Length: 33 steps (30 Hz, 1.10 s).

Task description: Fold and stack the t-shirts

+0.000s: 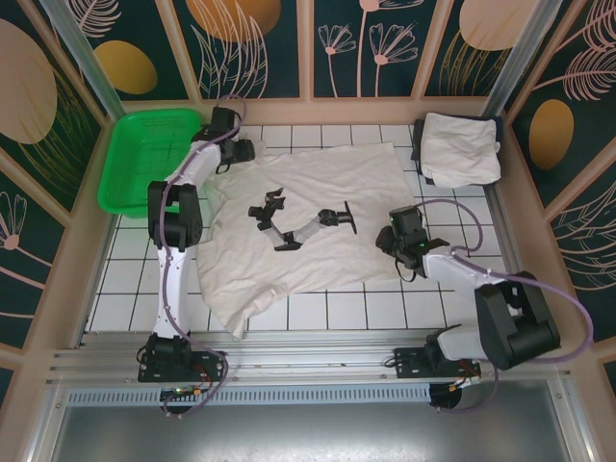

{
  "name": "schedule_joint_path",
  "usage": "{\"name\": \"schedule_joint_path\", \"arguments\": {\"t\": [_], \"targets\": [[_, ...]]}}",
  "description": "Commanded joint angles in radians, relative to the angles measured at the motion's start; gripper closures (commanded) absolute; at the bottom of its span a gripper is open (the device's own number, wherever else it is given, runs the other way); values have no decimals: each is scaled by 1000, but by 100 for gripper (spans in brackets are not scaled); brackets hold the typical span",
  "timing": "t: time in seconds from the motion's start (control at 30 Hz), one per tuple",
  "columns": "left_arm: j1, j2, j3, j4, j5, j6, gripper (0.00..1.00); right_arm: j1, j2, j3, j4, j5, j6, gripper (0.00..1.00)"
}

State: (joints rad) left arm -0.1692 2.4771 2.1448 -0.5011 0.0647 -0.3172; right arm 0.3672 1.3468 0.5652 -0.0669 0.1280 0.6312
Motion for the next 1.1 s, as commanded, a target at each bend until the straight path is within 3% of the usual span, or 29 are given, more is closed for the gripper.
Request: {"name": "schedule_joint_path", "arguments": {"t": [0.0,0.1,0.23,0.33,0.5,0.63,0.7,0.83,0.9,1.07], "targets": [[-35,-5,-32,67,71,-51,46,-6,-21,-88,15,22,68,58],[-35,76,18,65,85,-78,48,33,-134,-189,3,18,164,58],[-34,156,56,81,27,-98,47,184,-295,-234,-136,107,301,58],[-35,189,64,133,89,-127,46,255,-375,-260,-231,129,373,57],[-61,225,102,221,225,-142,43,280,-485,-228,-305,130,367,57],[-86,238,199,190,256,-95,37,284,-461,-134,-320,162,297,56],[-87,194,197,151,204,-69,36,285,-430,-85,-382,221,294,54],[-94,-78,-97,161,33,-53,30,264,-410,-65,-417,299,269,48],[-103,-262,-322,226,-67,-45,16,224,-405,-62,-428,309,252,46],[-115,-687,-811,307,-183,-71,2,93,-428,-80,-391,221,180,40]]}}
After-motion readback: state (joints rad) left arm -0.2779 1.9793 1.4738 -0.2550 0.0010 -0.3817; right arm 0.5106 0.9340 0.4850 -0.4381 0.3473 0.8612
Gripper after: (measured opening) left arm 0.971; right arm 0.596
